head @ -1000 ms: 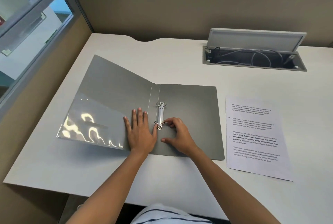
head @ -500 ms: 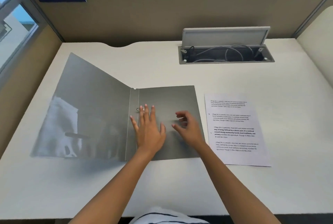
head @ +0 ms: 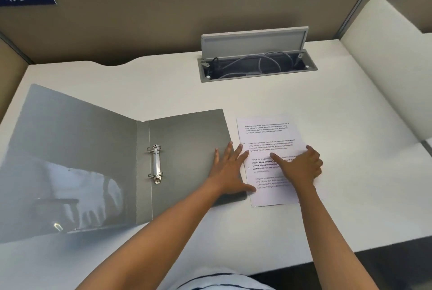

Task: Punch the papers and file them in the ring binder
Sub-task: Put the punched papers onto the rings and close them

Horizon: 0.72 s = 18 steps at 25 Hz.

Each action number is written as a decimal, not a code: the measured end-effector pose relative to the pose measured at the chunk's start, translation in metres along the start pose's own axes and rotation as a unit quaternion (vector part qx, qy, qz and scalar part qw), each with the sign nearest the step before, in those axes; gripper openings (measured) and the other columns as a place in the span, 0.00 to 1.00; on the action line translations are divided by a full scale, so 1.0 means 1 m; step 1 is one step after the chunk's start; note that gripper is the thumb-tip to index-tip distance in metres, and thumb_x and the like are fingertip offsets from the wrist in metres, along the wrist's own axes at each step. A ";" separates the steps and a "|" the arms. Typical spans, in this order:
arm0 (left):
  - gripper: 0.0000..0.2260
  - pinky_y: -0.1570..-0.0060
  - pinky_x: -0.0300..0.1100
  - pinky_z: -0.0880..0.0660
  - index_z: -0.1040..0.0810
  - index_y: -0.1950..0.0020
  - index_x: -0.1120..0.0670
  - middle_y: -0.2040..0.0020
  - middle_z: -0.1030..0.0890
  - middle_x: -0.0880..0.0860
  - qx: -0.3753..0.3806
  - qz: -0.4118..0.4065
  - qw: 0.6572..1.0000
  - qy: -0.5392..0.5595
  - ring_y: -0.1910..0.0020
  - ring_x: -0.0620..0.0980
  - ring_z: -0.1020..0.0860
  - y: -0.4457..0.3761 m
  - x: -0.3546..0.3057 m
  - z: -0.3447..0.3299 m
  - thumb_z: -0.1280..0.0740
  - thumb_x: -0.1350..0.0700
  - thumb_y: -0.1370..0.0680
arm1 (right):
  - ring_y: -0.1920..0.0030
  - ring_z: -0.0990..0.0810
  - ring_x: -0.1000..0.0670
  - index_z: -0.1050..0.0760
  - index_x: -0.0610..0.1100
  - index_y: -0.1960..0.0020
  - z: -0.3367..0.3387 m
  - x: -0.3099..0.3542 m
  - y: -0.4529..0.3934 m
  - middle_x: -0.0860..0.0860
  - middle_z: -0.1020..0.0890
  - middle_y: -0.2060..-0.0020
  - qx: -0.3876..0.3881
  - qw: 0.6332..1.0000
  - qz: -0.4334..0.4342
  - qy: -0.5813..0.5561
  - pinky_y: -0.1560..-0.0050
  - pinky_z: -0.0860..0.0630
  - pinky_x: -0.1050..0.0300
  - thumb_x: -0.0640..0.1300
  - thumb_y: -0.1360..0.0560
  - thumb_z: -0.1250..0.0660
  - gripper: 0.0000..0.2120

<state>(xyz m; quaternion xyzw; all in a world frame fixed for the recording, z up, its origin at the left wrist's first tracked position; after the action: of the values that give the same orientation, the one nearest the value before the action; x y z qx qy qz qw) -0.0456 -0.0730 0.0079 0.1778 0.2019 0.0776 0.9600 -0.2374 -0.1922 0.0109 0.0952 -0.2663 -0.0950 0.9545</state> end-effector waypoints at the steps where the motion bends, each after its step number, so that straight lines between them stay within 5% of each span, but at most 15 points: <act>1: 0.51 0.25 0.65 0.65 0.54 0.18 0.47 0.17 0.58 0.49 0.005 0.004 1.000 -0.018 0.21 0.52 0.67 -0.002 -0.002 -0.003 0.33 0.28 0.32 | 0.27 0.37 0.36 0.43 0.36 0.24 0.001 -0.002 -0.001 0.40 0.35 0.27 0.004 1.000 -0.006 0.018 0.28 0.40 0.40 0.69 0.42 0.22 0.60; 8: 0.51 0.25 0.64 0.65 0.51 0.18 0.50 0.17 0.54 0.52 0.008 0.027 0.998 -0.054 0.20 0.55 0.66 -0.009 -0.009 -0.001 0.31 0.30 0.32 | 0.30 0.34 0.38 0.36 0.35 0.32 0.007 0.006 -0.004 0.39 0.29 0.34 0.009 0.996 -0.043 0.081 0.31 0.39 0.40 0.73 0.44 0.24 0.56; 12: 0.51 0.24 0.63 0.65 0.51 0.18 0.49 0.17 0.55 0.51 0.009 0.030 0.998 -0.046 0.20 0.56 0.65 -0.008 -0.009 -0.001 0.31 0.30 0.32 | 0.32 0.30 0.39 0.31 0.41 0.36 -0.003 0.018 -0.009 0.43 0.23 0.40 0.095 0.994 -0.041 0.030 0.33 0.36 0.41 0.74 0.41 0.27 0.48; 15: 0.51 0.24 0.63 0.65 0.51 0.18 0.49 0.17 0.54 0.51 0.007 0.029 0.999 -0.038 0.20 0.56 0.65 -0.008 -0.009 -0.001 0.30 0.31 0.32 | 0.43 0.20 0.43 0.27 0.45 0.39 -0.007 0.030 -0.003 0.47 0.18 0.47 0.170 0.982 -0.038 -0.078 0.40 0.23 0.44 0.75 0.42 0.27 0.44; 18: 0.51 0.24 0.62 0.65 0.52 0.18 0.49 0.17 0.55 0.51 0.009 0.028 0.999 -0.035 0.20 0.57 0.65 -0.008 -0.009 -0.001 0.30 0.31 0.32 | 0.50 0.16 0.45 0.33 0.44 0.35 0.009 0.047 0.004 0.46 0.18 0.46 0.177 0.958 -0.038 -0.220 0.48 0.17 0.46 0.64 0.36 0.22 0.40</act>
<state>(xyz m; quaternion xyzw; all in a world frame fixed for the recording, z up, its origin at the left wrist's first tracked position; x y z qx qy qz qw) -0.0537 -0.0824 0.0071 0.1945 0.1635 0.0959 0.9624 -0.2023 -0.2001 0.0424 0.2499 -0.4787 -0.1014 0.8355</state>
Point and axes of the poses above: each hand's wrist, its own y-axis away from the middle knuckle, its own z-axis out of the back of the hand, x = y × z, the point moved 5 cm from there along -y, towards the middle knuckle
